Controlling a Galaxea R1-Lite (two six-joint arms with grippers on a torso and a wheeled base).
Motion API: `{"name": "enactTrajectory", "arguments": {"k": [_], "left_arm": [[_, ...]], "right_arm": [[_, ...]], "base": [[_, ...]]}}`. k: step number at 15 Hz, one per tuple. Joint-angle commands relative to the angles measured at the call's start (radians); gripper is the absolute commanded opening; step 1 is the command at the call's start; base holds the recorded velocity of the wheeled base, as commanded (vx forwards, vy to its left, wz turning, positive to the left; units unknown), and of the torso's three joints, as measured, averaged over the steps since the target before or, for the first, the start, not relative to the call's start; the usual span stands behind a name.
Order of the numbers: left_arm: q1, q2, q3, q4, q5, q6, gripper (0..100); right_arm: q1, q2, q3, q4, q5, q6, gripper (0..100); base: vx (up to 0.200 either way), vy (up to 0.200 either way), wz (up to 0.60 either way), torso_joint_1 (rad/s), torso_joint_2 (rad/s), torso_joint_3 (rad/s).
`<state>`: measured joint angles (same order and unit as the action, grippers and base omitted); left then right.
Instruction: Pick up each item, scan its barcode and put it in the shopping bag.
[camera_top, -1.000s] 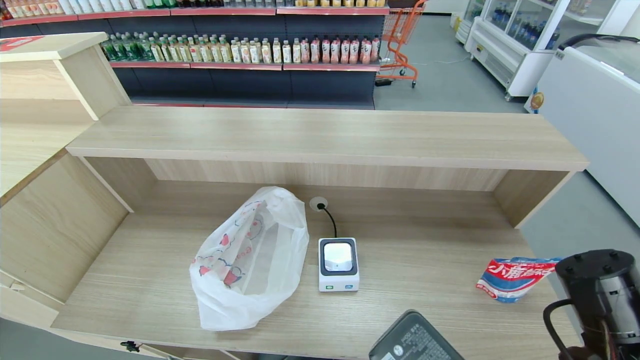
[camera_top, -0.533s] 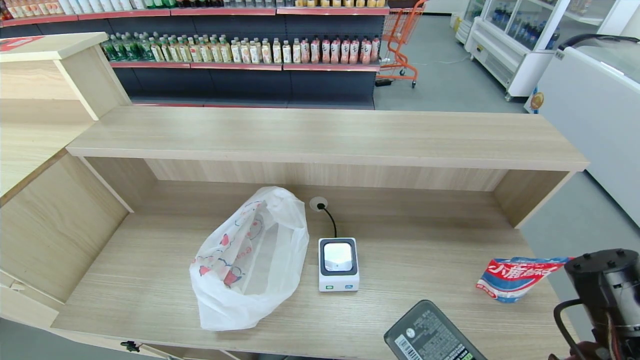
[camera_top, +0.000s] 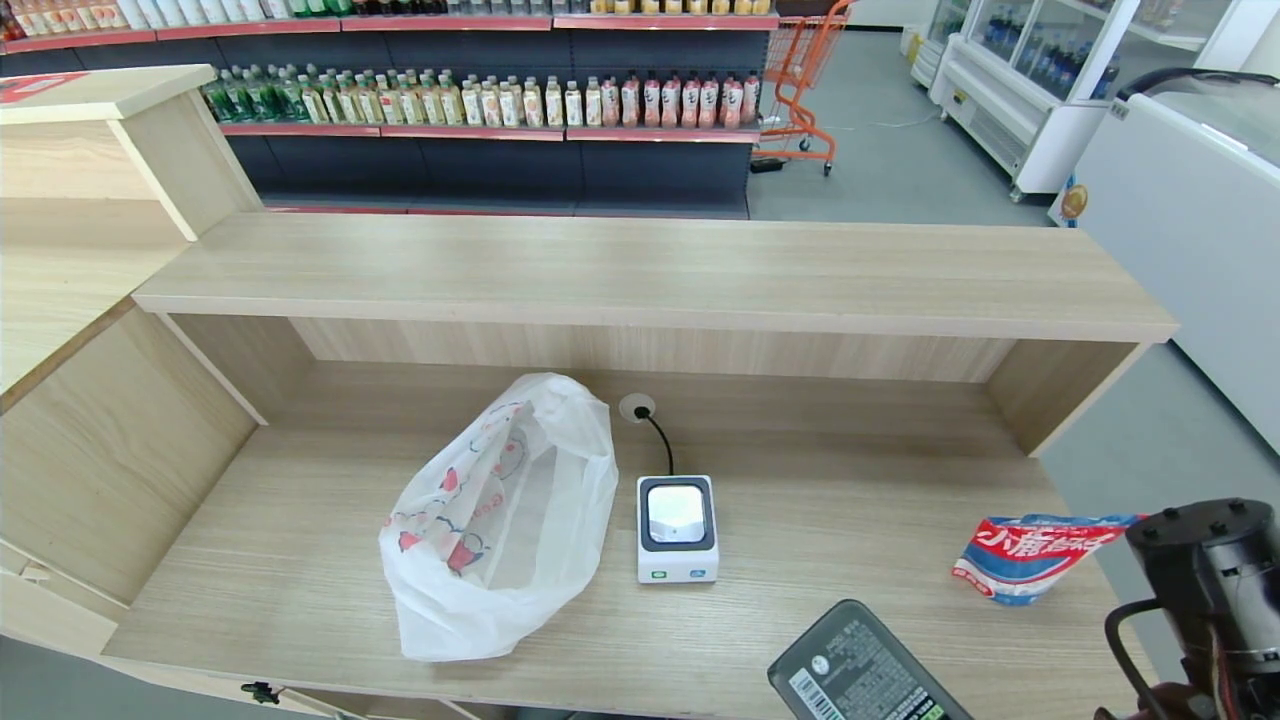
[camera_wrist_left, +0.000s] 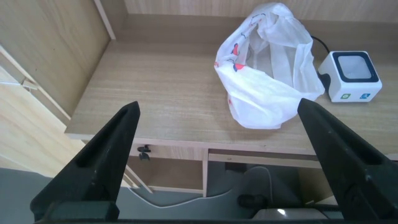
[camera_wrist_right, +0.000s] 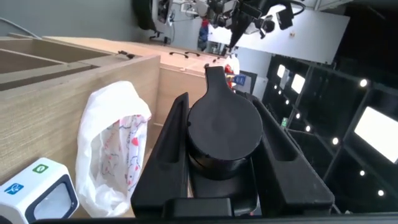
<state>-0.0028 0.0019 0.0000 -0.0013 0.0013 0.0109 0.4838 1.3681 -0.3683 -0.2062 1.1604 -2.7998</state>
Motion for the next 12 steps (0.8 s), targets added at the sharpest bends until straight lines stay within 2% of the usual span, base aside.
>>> {"name": "enactTrajectory", "arguments": {"k": [1, 6, 7, 10, 12], "left_arm": [[0.0, 0.0, 0.0, 0.0, 0.0, 0.0, 100], [0.0, 0.0, 0.0, 0.0, 0.0, 0.0, 100], [0.0, 0.0, 0.0, 0.0, 0.0, 0.0, 100], [0.0, 0.0, 0.0, 0.0, 0.0, 0.0, 100], [0.0, 0.0, 0.0, 0.0, 0.0, 0.0, 100]], "right_arm": [[0.001, 0.006, -0.001, -0.001, -0.001, -0.009, 0], [-0.004, 0.002, -0.008, -0.002, -0.002, 0.002, 0], [-0.044, -0.004, -0.052, -0.004, -0.004, 0.071, 0], [-0.291, -0.049, -0.116, -0.047, -0.001, 0.471, 0], [-0.375, -0.078, -0.121, -0.124, -0.002, 0.715, 0]], "base": [[0.0, 0.0, 0.0, 0.0, 0.0, 0.0], [0.0, 0.0, 0.0, 0.0, 0.0, 0.0], [0.0, 0.0, 0.0, 0.0, 0.0, 0.0], [0.0, 0.0, 0.0, 0.0, 0.0, 0.0], [0.0, 0.0, 0.0, 0.0, 0.0, 0.0]]}}
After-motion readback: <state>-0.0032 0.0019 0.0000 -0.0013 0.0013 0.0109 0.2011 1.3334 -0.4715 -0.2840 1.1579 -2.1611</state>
